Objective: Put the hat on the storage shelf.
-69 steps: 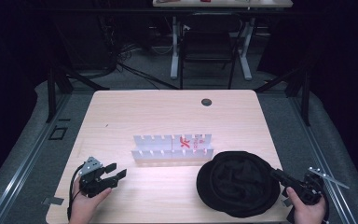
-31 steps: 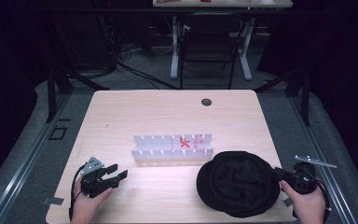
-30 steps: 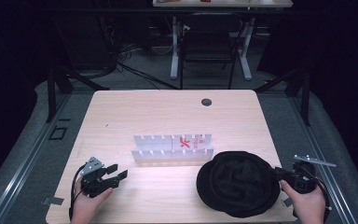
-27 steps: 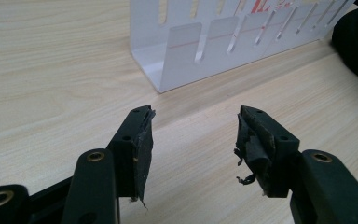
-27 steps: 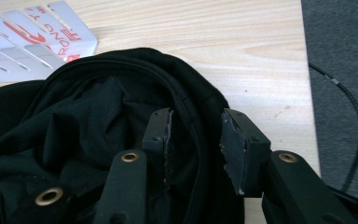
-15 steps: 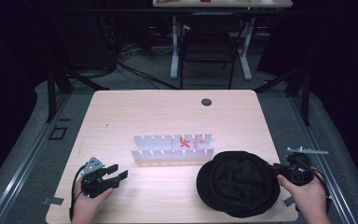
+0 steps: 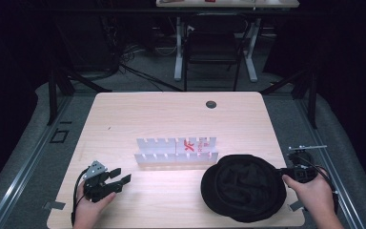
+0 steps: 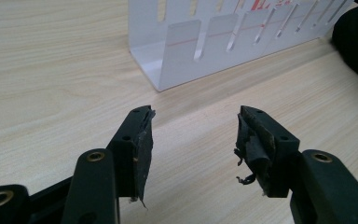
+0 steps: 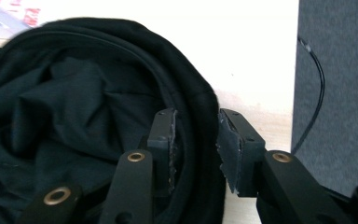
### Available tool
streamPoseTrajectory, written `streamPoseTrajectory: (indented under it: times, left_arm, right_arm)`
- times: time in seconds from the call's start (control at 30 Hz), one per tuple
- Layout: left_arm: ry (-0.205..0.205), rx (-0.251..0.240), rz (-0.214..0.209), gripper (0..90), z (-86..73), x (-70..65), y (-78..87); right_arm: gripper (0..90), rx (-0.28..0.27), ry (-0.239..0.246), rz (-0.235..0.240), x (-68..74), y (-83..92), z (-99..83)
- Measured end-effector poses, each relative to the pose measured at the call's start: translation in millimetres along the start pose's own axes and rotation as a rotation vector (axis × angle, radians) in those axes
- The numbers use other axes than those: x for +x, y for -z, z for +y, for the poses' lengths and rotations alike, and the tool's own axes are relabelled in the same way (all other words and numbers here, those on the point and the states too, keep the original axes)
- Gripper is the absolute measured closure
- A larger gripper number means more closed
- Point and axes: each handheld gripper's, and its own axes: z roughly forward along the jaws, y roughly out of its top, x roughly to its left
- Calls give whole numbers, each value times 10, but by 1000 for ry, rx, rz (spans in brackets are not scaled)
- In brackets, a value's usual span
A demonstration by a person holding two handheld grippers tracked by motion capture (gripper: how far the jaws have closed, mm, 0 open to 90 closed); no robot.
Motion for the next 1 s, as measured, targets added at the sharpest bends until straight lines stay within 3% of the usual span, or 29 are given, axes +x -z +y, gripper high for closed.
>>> streamPoseTrajectory:
  times: [0.27, 0.63, 0.8, 1.0]
  left_arm:
    - [-3, 16, -1, 457, 0, -2, -6]
    - [6, 8, -1, 457, -4, 2, -13]
    - [4, 14, -2, 457, -4, 5, -15]
    - [10, 11, 1, 457, -9, 9, -19]
  right_arm:
    - [681, 86, -32, -44, -99, -107, 45]
    - [716, 204, -67, -39, -123, -155, 33]
    - [728, 291, -82, -50, -143, -176, 25]
    - [760, 321, -124, -9, -173, -228, -8]
